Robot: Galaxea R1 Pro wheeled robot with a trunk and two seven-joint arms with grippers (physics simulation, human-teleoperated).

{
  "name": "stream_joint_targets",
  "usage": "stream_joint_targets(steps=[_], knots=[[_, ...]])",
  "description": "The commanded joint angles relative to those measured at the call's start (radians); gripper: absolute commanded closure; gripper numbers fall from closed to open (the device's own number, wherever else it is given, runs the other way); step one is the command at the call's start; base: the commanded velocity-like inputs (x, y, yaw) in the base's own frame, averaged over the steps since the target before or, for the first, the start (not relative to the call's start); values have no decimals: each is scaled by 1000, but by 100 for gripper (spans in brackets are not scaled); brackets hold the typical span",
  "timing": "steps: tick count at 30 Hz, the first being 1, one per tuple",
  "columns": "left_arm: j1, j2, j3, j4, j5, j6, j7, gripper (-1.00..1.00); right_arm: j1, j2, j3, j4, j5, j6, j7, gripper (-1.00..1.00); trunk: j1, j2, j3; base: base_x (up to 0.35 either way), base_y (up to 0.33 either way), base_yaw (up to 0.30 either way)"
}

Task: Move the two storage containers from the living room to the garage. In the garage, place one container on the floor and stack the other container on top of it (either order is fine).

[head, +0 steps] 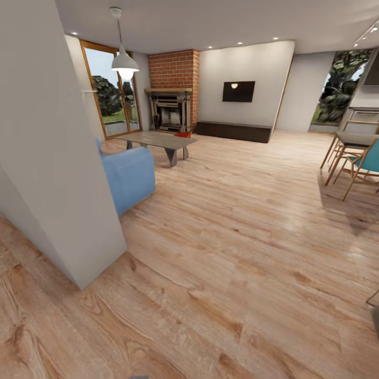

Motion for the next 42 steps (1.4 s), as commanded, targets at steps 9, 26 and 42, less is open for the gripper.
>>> stream_joint_targets(steps=[9, 26, 42], knots=[[0, -1, -2, 0, 4, -1, 3, -100, 5, -1, 4, -2, 4, 5, 2, -100, 0, 0, -1, 345, -43, 0], [0, -1, -5, 0, 2, -2, 3, -100, 5, 0, 4, -2, 4, 5, 2, -100, 0, 0, -1, 335, -149, 0], [0, 1, -5, 0, 4, -2, 3, -100, 5, 0, 4, -2, 4, 5, 2, -100, 0, 0, -1, 332, -99, 0]])
